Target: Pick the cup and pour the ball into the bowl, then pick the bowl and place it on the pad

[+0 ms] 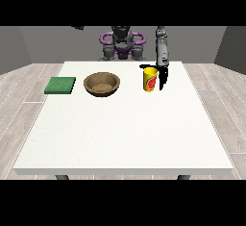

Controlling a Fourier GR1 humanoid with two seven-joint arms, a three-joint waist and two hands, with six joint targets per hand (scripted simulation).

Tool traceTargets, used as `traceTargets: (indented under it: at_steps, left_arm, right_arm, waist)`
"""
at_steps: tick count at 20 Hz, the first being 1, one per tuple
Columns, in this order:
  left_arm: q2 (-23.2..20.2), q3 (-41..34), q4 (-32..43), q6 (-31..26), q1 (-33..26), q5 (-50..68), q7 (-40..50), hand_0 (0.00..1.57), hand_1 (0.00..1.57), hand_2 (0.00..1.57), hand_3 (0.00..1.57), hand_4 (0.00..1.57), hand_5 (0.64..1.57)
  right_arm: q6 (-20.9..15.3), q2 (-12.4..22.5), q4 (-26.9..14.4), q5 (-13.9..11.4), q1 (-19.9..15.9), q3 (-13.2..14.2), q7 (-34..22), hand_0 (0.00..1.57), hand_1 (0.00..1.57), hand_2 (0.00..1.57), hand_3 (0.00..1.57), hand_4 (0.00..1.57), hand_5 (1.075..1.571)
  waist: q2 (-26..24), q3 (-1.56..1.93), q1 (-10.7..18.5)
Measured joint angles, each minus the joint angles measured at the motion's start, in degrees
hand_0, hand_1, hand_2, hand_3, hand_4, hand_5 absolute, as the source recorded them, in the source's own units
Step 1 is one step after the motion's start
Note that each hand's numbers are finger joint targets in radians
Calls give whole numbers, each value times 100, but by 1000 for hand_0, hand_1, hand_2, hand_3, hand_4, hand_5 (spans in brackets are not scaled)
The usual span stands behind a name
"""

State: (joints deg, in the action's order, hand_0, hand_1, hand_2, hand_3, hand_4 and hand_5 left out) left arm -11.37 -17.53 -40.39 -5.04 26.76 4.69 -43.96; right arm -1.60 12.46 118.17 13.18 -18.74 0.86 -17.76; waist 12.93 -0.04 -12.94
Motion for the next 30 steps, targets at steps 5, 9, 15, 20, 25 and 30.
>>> traceTargets:
  at_steps: [5,9,15,20,25,30]
  left_arm:
    - [-256,-188,533,-50,281,74,-284,1121,1121,1571,1499,480,1536]
    - [-341,-119,648,602,220,-290,-862,1322,1322,1571,1571,1025,1487]
    - [-423,-35,836,1240,258,-641,-1159,1335,1335,1571,1571,1053,1478]
    - [-246,407,764,1863,371,-1154,-670,1354,1354,1571,1571,1118,1499]
    - [-69,924,717,2629,776,-1811,124,1394,1394,1571,1571,1096,1526]
    - [-36,1474,866,3714,1292,-2751,1115,1415,1415,1571,1571,971,1562]
  right_arm:
    - [284,239,310,379,93,407,-48,0,0,0,0,0,1564]
    - [333,311,483,506,91,559,-78,0,0,0,0,0,1560]
    - [530,480,558,909,218,943,-147,0,0,0,0,105,1559]
    - [656,589,-4,1099,336,1265,-187,0,0,0,0,185,1557]
    - [677,566,-360,1065,357,1286,-182,0,0,0,0,238,1560]
    - [781,559,-605,1072,281,1233,-117,0,0,0,0,279,1560]
  waist:
    - [180,-2,-178]
    - [371,0,-291]
    - [340,21,-362]
    - [-280,14,-99]
    - [-651,11,40]
    - [-753,15,-64]
